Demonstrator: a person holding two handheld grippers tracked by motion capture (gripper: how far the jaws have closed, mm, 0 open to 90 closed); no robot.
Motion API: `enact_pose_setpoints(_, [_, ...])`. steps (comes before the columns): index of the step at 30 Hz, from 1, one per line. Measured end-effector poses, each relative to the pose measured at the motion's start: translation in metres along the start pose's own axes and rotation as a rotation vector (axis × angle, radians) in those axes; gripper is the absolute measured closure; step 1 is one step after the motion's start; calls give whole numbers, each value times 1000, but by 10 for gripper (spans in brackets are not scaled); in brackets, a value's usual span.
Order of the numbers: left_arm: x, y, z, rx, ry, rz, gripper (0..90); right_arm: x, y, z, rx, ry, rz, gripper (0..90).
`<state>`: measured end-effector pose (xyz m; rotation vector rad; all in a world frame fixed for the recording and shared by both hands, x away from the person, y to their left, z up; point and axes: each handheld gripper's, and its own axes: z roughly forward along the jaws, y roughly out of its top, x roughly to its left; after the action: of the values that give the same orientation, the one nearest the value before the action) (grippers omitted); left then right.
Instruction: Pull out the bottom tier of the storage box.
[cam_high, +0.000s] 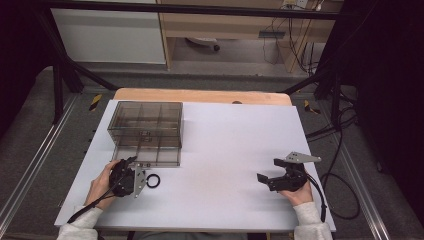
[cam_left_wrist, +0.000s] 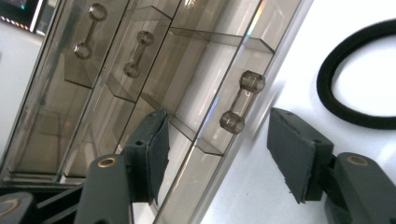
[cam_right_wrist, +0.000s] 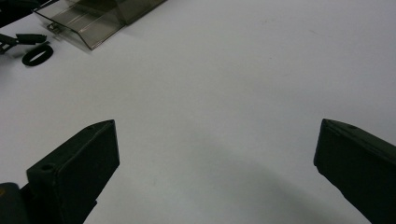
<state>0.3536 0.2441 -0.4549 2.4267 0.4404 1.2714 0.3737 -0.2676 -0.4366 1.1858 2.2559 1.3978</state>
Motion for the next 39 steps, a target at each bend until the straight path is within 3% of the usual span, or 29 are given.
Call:
enact_pose_setpoints(17, [15,-8,-9,-15,-88,-298,276,0,0,0,-1,0,-1,6])
enact_pose_setpoints(23, [19,-12,-14,-19,-108,-385,226,0,0,-1,-1,2,1,7])
enact_pose_setpoints(31, [20,-19,-19,-22,-121,-485,186,0,0,0,0,1,2,6])
enact_pose_setpoints(34, [21,-21,-21,-17,-119,-504,178,0,0,0,0,2,2,6])
enact_pose_setpoints(39, [21,-23,-23,-15,-153,-547,170,0,0,0,0,2,2,6])
